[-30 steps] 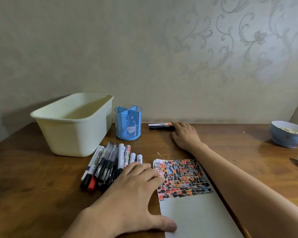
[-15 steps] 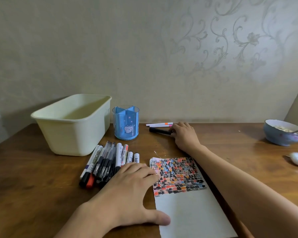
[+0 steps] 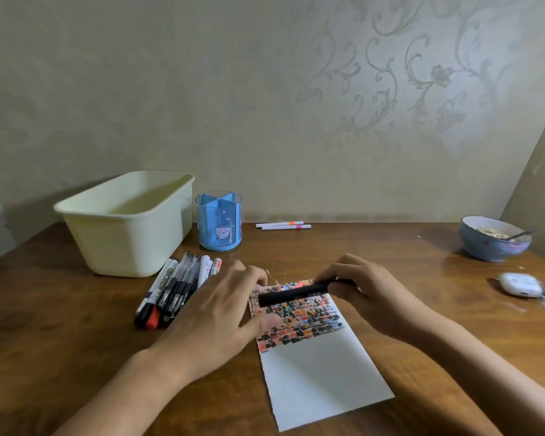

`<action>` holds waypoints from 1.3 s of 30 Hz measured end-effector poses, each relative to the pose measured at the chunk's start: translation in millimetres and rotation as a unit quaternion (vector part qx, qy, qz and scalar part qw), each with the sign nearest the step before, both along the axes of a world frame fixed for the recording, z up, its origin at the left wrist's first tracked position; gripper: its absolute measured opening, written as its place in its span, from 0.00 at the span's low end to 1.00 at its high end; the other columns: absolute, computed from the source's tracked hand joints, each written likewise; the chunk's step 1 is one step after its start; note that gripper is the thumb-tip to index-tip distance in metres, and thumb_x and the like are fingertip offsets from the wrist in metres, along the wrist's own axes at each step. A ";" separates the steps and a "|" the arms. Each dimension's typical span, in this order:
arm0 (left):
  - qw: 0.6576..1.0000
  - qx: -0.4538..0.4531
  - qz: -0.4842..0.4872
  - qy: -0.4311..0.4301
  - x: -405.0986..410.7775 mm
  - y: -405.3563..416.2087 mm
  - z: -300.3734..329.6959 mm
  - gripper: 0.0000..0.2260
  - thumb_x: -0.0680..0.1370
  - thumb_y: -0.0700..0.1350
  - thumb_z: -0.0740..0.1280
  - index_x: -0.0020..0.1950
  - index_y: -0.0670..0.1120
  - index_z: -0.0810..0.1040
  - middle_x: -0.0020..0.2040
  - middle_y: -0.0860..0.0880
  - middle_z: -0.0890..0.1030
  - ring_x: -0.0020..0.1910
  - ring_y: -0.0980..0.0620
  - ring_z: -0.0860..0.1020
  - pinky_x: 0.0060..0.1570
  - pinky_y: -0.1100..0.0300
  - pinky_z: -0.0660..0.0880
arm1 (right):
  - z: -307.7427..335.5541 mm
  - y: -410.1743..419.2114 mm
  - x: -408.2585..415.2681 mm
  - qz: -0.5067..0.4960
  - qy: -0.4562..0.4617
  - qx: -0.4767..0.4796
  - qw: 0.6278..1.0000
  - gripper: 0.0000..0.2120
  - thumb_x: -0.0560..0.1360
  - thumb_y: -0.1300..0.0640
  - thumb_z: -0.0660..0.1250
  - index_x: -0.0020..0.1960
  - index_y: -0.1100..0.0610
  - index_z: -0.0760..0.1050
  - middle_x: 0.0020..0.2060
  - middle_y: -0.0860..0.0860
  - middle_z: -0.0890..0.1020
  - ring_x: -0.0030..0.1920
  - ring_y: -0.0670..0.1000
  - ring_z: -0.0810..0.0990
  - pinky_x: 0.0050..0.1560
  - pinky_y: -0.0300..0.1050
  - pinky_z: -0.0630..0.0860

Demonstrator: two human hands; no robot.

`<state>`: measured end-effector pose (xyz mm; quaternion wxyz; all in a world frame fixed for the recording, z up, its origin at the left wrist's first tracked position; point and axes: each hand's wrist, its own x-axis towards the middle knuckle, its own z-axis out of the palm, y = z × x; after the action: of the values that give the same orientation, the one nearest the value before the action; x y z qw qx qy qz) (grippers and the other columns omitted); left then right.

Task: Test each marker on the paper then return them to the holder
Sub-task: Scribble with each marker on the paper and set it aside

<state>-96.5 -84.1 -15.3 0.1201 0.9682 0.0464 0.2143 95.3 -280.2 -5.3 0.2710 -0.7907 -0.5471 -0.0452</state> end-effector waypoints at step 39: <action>0.991 -0.119 -0.005 0.066 -5.6 20.4 15.2 0.04 0.83 0.51 0.58 0.52 0.59 0.71 0.49 0.59 0.77 0.53 0.62 0.73 0.52 0.62 0.71 | -7.2 -6.8 -31.7 0.063 0.504 0.160 0.847 0.14 0.72 0.48 0.73 0.50 0.57 0.83 0.43 0.63 0.85 0.45 0.60 0.86 0.45 0.48 0.83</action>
<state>-102.1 -63.7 -0.1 0.2320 0.9593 0.0745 0.1426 63.6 -287.0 -12.4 0.6345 -0.6141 -0.3695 0.2895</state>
